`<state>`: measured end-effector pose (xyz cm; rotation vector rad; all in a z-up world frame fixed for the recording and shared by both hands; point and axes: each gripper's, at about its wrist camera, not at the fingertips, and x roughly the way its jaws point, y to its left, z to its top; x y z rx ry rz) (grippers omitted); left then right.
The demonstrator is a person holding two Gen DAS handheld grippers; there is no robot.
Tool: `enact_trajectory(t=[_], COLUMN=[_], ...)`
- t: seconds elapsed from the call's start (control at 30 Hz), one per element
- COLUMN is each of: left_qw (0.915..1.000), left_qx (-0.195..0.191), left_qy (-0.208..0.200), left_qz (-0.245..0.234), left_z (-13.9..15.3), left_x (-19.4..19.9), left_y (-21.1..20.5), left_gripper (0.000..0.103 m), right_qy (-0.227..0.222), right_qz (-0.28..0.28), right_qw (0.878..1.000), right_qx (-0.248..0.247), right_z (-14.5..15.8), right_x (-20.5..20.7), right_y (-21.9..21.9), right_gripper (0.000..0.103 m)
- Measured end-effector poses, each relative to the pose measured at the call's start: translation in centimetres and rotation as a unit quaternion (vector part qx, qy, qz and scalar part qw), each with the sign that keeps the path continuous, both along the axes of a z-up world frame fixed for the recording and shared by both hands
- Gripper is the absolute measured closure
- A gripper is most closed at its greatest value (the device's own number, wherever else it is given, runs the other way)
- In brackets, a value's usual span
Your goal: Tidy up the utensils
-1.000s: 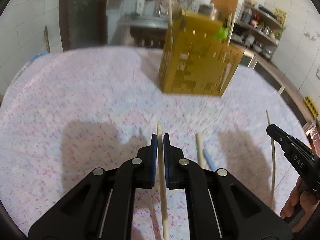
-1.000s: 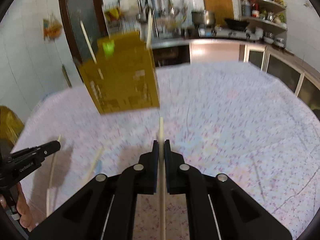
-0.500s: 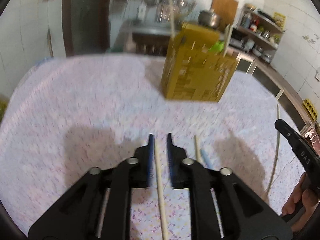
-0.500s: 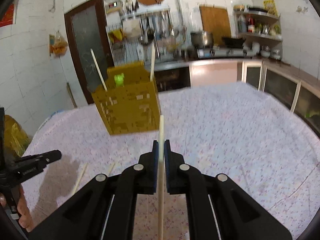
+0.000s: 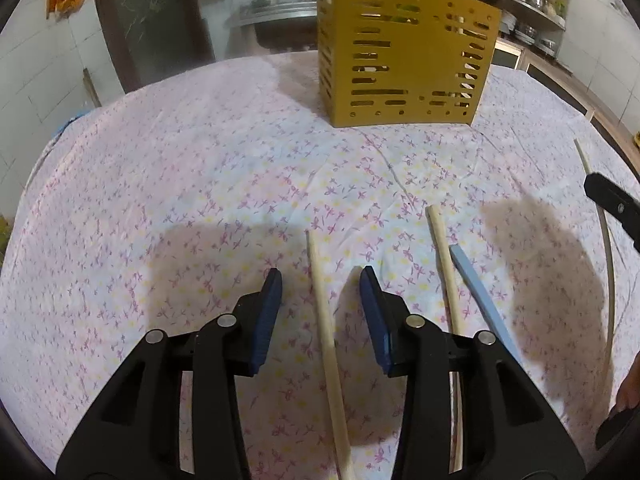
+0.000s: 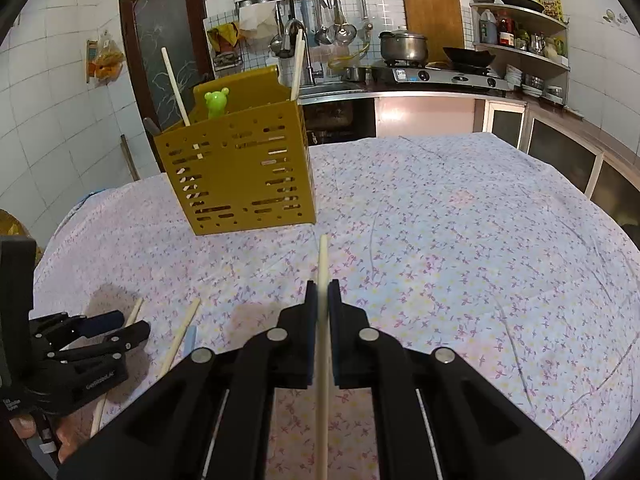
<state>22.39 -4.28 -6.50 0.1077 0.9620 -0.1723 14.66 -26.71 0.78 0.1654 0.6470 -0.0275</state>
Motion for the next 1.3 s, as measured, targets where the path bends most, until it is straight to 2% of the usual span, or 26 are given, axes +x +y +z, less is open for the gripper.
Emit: enact_trajectory(t=[0.13,0.2,0.3,0.43,0.5,0.6,0.77,1.07,1.3], left_qw=[0.9999,0.9998,0.9994,0.9983,0.9964,0.9907,0.9794,0.9667,0.9604], left_qx=[-0.005,-0.014,-0.029,-0.054,-0.071,-0.086,-0.093,-0.095,-0.089], left_qy=[0.005,0.01,0.012,-0.017,-0.043,-0.104,-0.178,-0.236,-0.263], left_qz=[0.012,0.014,0.014,0.016,0.016,0.017,0.021,0.028,0.029], left_z=[0.0,0.1,0.3,2.3,4.0,7.6,10.9,12.5,12.9], left_x=[0.7,1.0,1.0,-0.3,-1.3,-3.3,-6.4,-9.7,-11.2], left_y=[0.5,0.7,1.1,1.6,1.9,2.4,2.8,3.2,3.2], left_gripper=[0.091,0.098,0.099,0.099,0.099,0.099,0.099,0.099,0.099], right_qy=[-0.001,-0.004,-0.009,-0.023,-0.035,-0.055,-0.1,-0.188,-0.201], right_qz=[0.001,0.0,-0.002,-0.004,-0.005,-0.006,-0.004,-0.006,-0.004], right_qw=[1.0,1.0,1.0,1.0,0.999,0.998,0.995,0.982,0.979], right_qx=[0.0,0.0,0.0,0.0,0.002,0.006,0.002,-0.026,-0.032], right_z=[0.0,0.1,0.4,1.3,2.0,3.0,5.0,7.5,8.0], right_x=[0.1,0.0,-0.3,-1.0,-1.5,-2.4,-4.3,-8.5,-9.5], right_y=[-0.1,-0.2,-0.2,-0.3,-0.5,-0.5,0.1,1.0,1.3], right_gripper=[0.097,0.097,0.097,0.097,0.097,0.097,0.097,0.097,0.097])
